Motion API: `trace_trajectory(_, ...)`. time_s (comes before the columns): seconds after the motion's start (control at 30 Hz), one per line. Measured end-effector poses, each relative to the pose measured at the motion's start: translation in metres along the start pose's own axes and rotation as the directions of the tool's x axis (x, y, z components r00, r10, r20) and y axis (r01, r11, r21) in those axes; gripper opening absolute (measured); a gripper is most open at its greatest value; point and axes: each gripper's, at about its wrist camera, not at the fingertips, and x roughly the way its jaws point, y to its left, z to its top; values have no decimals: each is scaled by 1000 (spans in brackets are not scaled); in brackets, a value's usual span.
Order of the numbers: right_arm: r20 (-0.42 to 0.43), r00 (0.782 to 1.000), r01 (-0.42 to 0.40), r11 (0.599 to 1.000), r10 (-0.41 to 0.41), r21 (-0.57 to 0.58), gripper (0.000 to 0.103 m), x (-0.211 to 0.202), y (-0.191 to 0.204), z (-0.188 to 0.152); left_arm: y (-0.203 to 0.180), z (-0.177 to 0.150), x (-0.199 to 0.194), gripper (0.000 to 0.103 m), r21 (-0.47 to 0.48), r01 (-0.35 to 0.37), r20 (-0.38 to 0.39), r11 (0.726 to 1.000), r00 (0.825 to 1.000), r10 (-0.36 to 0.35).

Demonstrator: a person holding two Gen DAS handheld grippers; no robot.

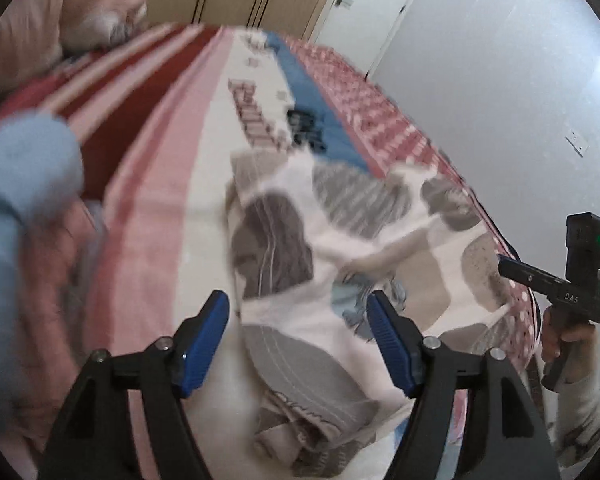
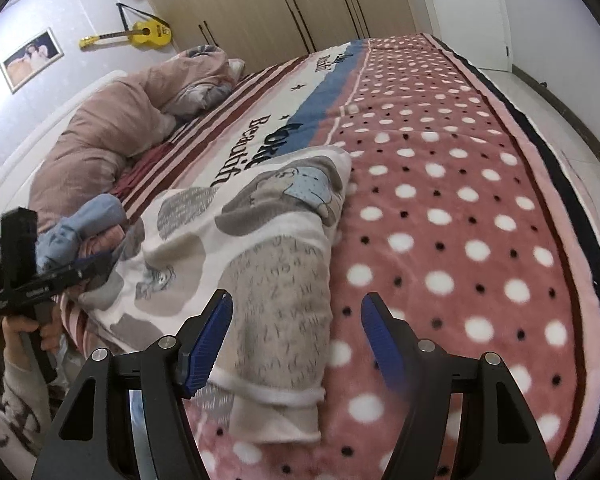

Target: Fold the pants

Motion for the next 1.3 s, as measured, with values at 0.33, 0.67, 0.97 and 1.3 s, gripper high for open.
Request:
trace_trajectory(0.33, -75, 993, -87, 995, 91, 45, 64, 41, -16, 0, 13, -10, 30, 52, -52, 39, -19, 998, 999, -40)
trace_trajectory(0.67, -42, 990, -132, 991, 132, 2, 28, 49, 2, 7, -4, 5, 21, 12, -36, 110, 60, 993, 992, -108)
trace_trajectory(0.97, 112, 985, -120, 989, 129, -81, 23, -4, 58, 28, -18, 37, -56, 10, 74, 95, 208, 993, 972, -109)
trace_trajectory(1.3, 231, 945, -198, 968, 230, -157, 23, -33, 154, 64, 4, 77, -176, 10, 155, -71, 364, 985, 931, 10)
